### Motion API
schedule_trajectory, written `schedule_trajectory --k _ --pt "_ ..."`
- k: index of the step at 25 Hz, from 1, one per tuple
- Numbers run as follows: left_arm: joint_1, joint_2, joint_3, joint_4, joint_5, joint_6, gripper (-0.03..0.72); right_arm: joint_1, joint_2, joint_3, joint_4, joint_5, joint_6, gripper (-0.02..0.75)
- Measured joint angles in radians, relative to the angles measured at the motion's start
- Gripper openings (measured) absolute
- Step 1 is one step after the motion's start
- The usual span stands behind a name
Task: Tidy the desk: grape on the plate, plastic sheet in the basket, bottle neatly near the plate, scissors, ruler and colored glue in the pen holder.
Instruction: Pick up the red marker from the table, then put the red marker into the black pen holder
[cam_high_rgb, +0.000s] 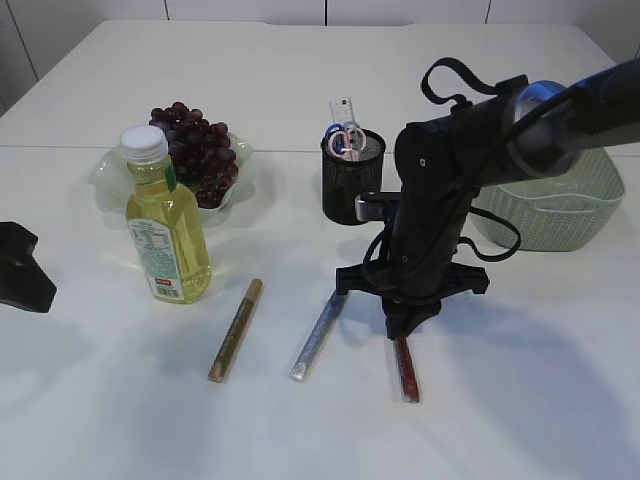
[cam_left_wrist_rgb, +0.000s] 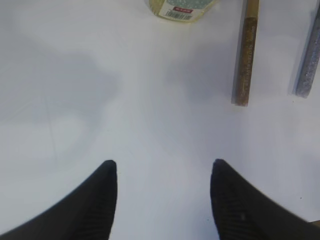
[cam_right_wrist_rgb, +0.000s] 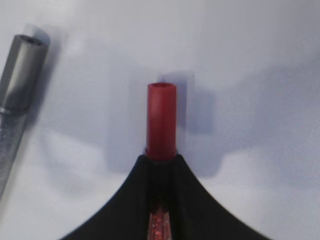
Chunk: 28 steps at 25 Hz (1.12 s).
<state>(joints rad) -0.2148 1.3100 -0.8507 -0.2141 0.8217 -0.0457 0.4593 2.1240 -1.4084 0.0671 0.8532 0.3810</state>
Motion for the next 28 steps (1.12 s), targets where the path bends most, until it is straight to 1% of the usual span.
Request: schedule_trajectory --k 5,10,12,15,18,21,23,24,26,28 --pt "0.0 0.0 0.0 -0.004 0.0 0.0 0.435 0.0 0.002 -0.018 0.0 0.025 -0.033 0.081" --pt "0.0 0.0 0.0 -0.004 -0.002 0.0 0.435 -0.024 -0.018 -0.1 0.0 0.078 -0.115 0.08" --pt "0.0 0.0 0.0 -0.008 -0.002 0.0 0.435 -0.054 -0.039 -0.151 0.011 0.097 -0.159 0.08" --pt "0.0 0.0 0.0 -0.018 0.0 0.0 0.435 -0.118 -0.063 -0.249 0.075 0.116 -0.241 0.08" --pt "0.0 0.0 0.0 -0.034 0.014 0.0 0.435 -0.196 -0.069 -0.353 0.223 0.12 -0.389 0.08" --pt "0.0 0.0 0.0 -0.061 0.039 0.0 0.435 -0.271 -0.069 -0.412 0.46 0.109 -0.593 0.08" --pt "0.0 0.0 0.0 -0.072 0.054 0.0 0.435 -0.312 -0.069 -0.425 0.605 0.079 -0.755 0.079" --pt "0.0 0.0 0.0 -0.075 0.059 0.0 0.435 -0.324 -0.069 -0.426 0.672 0.058 -0.82 0.079" --pt "0.0 0.0 0.0 -0.079 0.066 0.0 0.435 -0.337 -0.069 -0.426 0.766 0.012 -0.964 0.079" --pt "0.0 0.0 0.0 -0.079 0.078 0.0 0.435 -0.337 -0.069 -0.426 0.837 -0.031 -1.087 0.079"
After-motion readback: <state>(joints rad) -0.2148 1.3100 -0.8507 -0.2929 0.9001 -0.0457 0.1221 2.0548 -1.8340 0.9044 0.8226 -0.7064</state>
